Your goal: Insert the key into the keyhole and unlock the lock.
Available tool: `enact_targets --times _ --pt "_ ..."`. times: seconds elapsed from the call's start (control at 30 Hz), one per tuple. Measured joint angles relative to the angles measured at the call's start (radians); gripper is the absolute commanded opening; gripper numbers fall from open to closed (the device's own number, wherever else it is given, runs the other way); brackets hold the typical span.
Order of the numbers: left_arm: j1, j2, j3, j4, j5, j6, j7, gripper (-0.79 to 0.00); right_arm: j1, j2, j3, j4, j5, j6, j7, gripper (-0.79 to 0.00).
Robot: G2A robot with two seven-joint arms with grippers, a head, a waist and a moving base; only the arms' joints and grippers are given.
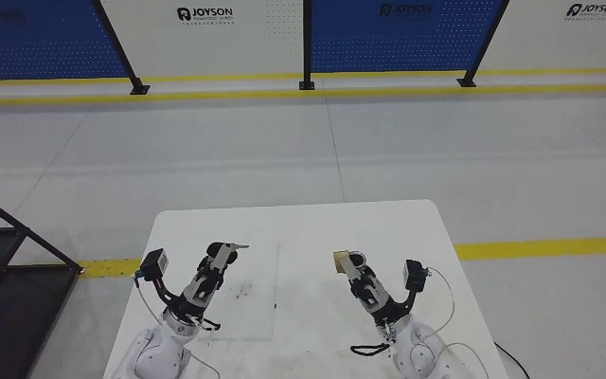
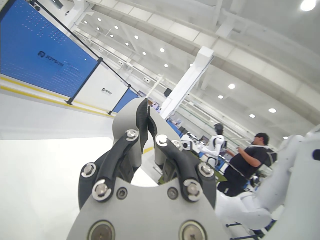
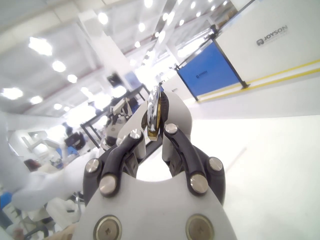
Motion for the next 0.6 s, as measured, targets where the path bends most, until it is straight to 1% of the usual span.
enact_targets --times 0.07,0.13,0.2,0.27,0.6 --pt "-0.011 0.0 0.023 0.013 -0.061 -0.022 -0.024 -0.785 0.012 -0.001 -0.006 0.025 0.035 -0.058 -0.007 -0.785" --pt "-0.021 0.001 0.043 0.021 -0.118 -0.026 -0.057 -0.785 0.025 -0.002 -0.017 0.04 0.069 -0.095 -0.001 -0.785" --pt "-0.032 0.004 0.052 0.024 -0.148 -0.012 -0.099 -0.785 0.033 0.0 -0.022 0.043 0.088 -0.098 0.011 -0.785" --pt "-0.038 0.006 0.049 0.023 -0.141 0.001 -0.131 -0.785 0.034 0.0 -0.022 0.043 0.09 -0.095 0.014 -0.785" --pt "-0.038 0.006 0.048 0.022 -0.138 0.0 -0.124 -0.785 0.034 0.0 -0.022 0.043 0.089 -0.095 0.013 -0.785"
